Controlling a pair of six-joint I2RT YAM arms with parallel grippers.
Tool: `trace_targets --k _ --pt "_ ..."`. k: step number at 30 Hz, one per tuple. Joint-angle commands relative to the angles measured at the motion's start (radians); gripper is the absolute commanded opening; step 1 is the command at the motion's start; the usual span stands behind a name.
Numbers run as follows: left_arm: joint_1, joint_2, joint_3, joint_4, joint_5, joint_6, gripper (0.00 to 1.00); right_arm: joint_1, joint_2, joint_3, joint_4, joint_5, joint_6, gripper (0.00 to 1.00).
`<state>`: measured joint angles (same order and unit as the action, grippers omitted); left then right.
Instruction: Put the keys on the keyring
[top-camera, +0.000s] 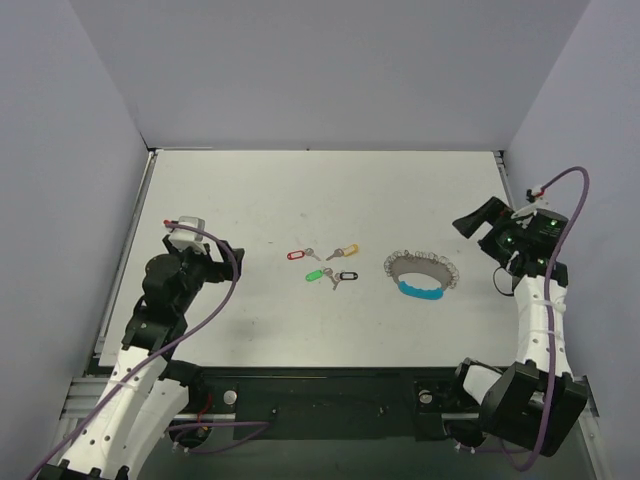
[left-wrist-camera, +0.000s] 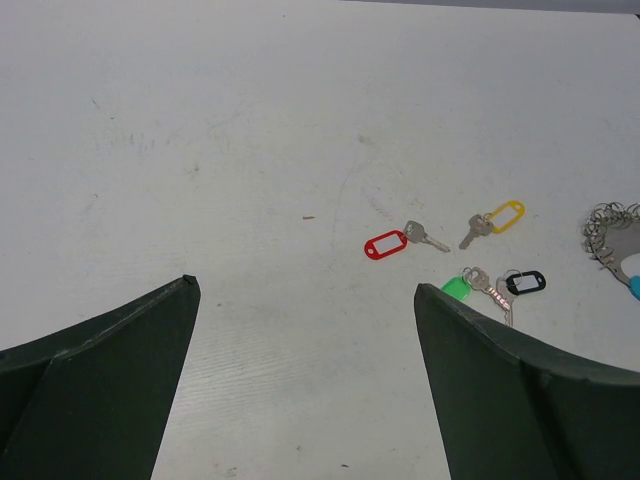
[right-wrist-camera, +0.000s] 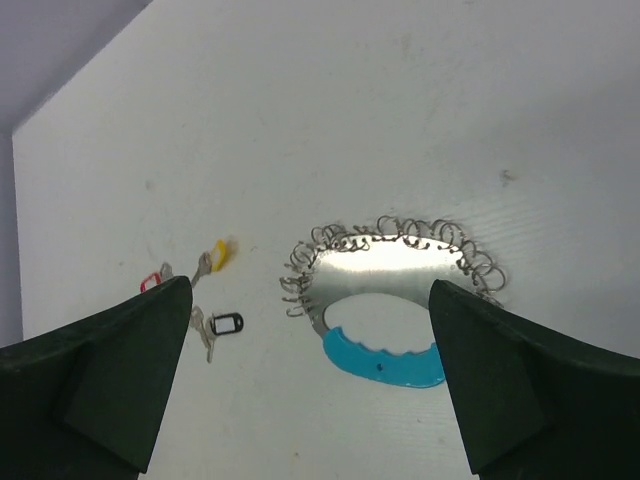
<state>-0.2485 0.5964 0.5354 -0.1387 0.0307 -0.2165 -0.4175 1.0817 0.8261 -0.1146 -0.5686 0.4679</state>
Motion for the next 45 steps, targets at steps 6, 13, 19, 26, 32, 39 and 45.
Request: trace_targets --k 6,13,19,26,32,39,45 --pt "-0.034 0.023 0.046 0.031 0.047 -0.003 1.0 0.467 -0.065 0.016 -0.304 -0.166 -0.828 1.0" --pt "-0.038 0.052 0.048 0.031 0.06 0.003 1.0 0.752 0.127 0.163 -0.508 0.016 -1.072 1.0" --pt "-0.032 0.071 0.051 0.03 0.052 0.011 1.0 0.853 0.36 0.379 -0.522 0.073 -0.87 0.99" --pt "-0.025 0.092 0.055 0.033 0.064 0.017 1.0 0.829 0.682 0.593 -0.53 0.079 -0.504 0.78" --pt "-0.021 0.103 0.058 0.034 0.067 0.022 1.0 0.798 0.839 0.674 -0.514 0.058 -0.391 0.6" --pt "-0.02 0.108 0.06 0.039 0.072 0.023 1.0 0.786 0.926 0.725 -0.473 0.041 -0.319 0.55" --pt "-0.02 0.109 0.061 0.039 0.071 0.025 1.0 0.776 1.015 0.8 -0.454 0.03 -0.258 0.5"
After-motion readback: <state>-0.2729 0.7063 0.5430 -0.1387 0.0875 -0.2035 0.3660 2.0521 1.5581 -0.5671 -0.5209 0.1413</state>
